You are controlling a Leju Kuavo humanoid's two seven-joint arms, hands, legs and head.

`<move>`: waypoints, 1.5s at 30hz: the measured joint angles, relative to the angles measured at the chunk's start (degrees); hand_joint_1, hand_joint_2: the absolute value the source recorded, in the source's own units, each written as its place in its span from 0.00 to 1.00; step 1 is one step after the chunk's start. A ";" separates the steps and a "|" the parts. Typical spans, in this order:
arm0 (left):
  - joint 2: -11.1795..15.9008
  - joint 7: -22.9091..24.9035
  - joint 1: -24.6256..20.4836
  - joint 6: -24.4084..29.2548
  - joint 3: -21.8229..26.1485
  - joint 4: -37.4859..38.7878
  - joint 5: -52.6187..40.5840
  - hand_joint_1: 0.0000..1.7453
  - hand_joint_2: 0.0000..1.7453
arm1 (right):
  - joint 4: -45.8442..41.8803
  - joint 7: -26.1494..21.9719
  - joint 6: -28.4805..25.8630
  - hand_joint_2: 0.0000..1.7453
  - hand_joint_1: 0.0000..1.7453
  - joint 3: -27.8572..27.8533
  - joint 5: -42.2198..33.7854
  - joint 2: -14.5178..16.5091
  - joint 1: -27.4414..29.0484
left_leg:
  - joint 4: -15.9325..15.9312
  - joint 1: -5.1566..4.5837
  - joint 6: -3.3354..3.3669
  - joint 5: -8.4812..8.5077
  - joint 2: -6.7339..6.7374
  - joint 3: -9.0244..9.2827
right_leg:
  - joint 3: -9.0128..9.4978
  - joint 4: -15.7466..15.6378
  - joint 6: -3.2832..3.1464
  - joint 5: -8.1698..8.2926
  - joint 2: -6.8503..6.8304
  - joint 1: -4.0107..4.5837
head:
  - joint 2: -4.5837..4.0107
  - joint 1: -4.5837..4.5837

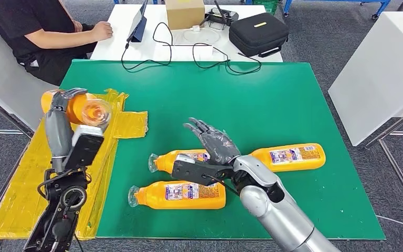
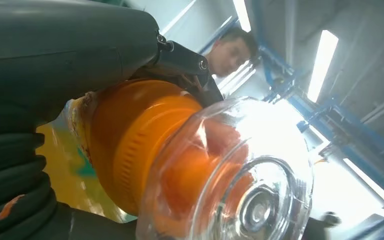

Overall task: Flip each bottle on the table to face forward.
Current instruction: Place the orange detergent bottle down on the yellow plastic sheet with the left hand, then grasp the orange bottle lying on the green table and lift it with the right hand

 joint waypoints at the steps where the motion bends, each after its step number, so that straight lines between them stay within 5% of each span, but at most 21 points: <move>1: 0.19 1.62 0.09 -0.13 -0.54 0.62 -4.65 1.00 1.00 | -0.66 -0.28 0.72 0.00 0.00 0.44 0.07 -0.18 0.54 | 0.00 0.00 0.00 0.00 0.00 0.00 | 0.00 0.00 0.00 0.00 0.00 0.00 | 0.00 0.00; 8: 1.67 9.78 1.79 -1.49 -3.97 6.32 -21.51 1.00 1.00 | -5.03 -2.44 3.11 0.00 0.00 3.73 1.09 -4.49 5.37 | 0.00 -0.04 0.01 -0.02 0.01 -0.02 | 0.00 -0.02 0.00 0.00 0.00 -0.03 | 0.00 0.01; 12: 2.69 10.77 2.80 -1.97 -4.31 8.49 -22.03 1.00 1.00 | -6.40 -2.86 3.21 1.00 0.00 4.72 1.38 -6.89 6.96 | 0.00 -0.03 0.00 -0.02 0.07 -0.03 | -0.04 -0.02 0.00 0.00 0.01 -0.02 | 0.00 0.00; 13: 2.89 10.99 2.89 -2.41 -4.34 8.89 -21.99 1.00 1.00 | -6.65 -2.87 3.33 1.00 0.00 4.92 1.39 -7.31 7.07 | 0.00 -0.02 0.00 -0.02 0.07 -0.03 | -0.04 -0.02 0.00 0.00 0.01 -0.01 | 0.00 0.00; 17: 3.44 11.74 3.28 -4.77 -4.57 11.07 -20.92 1.00 1.00 | -7.33 -3.04 4.02 0.00 0.00 5.99 1.23 -9.45 7.40 | 0.00 -0.02 0.00 -0.02 0.07 -0.03 | -0.03 -0.02 0.00 0.00 0.01 -0.01 | 0.00 0.00; 19: 3.62 11.90 3.34 -5.53 -4.78 12.42 -20.36 1.00 1.00 | -7.39 -3.27 4.08 0.00 0.00 6.59 0.76 -10.63 7.50 | 0.00 -0.02 0.00 -0.02 0.07 -0.04 | -0.03 -0.02 0.00 0.00 0.01 -0.02 | 0.00 0.01; 20: 3.69 12.02 3.29 -5.82 -4.86 13.10 -20.08 0.86 1.00 | -7.39 -3.36 4.08 0.00 0.00 6.90 0.45 -11.22 7.50 | 0.00 -0.03 0.00 -0.02 0.07 -0.05 | -0.03 -0.02 0.00 0.00 0.01 -0.02 | 0.00 0.01; 22: 3.82 12.35 3.10 -6.48 -5.03 14.67 -19.17 0.36 1.00 | -7.39 -3.49 4.04 0.00 0.00 7.51 -0.10 -12.41 7.50 | 0.00 -0.04 0.00 -0.02 0.05 -0.05 | -0.03 -0.02 0.00 0.00 0.00 -0.03 | 0.00 0.00; 23: 3.88 12.48 3.01 -6.89 -5.11 15.56 -18.62 0.11 0.75 | -7.39 -3.52 4.01 0.00 0.00 7.79 -0.34 -13.03 7.51 | 0.00 -0.05 0.00 -0.02 0.05 -0.05 | -0.03 -0.02 0.00 0.00 0.00 -0.04 | 0.00 0.00; 24: 3.96 12.57 2.90 -7.36 -5.18 16.45 -18.07 0.00 0.50 | -7.37 -3.54 3.98 0.00 0.00 8.03 -0.51 -13.60 7.53 | 0.00 -0.05 0.00 -0.02 0.05 -0.05 | -0.03 -0.02 0.00 0.00 0.00 -0.04 | 0.00 0.00; 25: 4.01 12.61 2.76 -7.83 -5.24 17.29 -17.60 0.00 0.25 | -7.34 -3.55 3.96 0.00 0.00 8.21 -0.61 -14.09 7.55 | 0.00 -0.05 0.00 -0.02 0.05 -0.05 | -0.03 -0.02 0.00 0.00 0.00 -0.04 | 0.00 0.00; 26: 4.05 12.62 2.56 -8.31 -5.30 18.03 -17.24 0.00 0.00 | -7.28 -3.53 3.94 0.25 0.00 8.34 -0.66 -14.47 7.56 | 0.00 -0.05 0.00 -0.02 0.05 -0.05 | -0.03 -0.02 0.00 0.00 0.00 -0.03 | 0.00 0.00; 29: 4.08 13.24 1.84 -9.77 -5.51 20.10 -16.53 0.00 0.00 | -6.97 -3.08 3.87 1.00 0.00 8.65 -0.47 -15.11 7.54 | 0.00 -0.03 0.00 -0.02 0.05 -0.05 | -0.04 -0.02 0.00 0.00 0.00 -0.02 | 0.00 -0.01; 45: 3.95 13.72 0.20 -11.69 -5.71 24.05 -15.23 0.00 0.00 | -3.95 -1.66 3.22 1.00 0.00 9.89 -0.11 -15.70 7.05 | 0.00 -0.03 0.00 -0.01 0.05 -0.05 | -0.03 -0.02 0.00 0.00 0.00 -0.02 | 0.00 0.00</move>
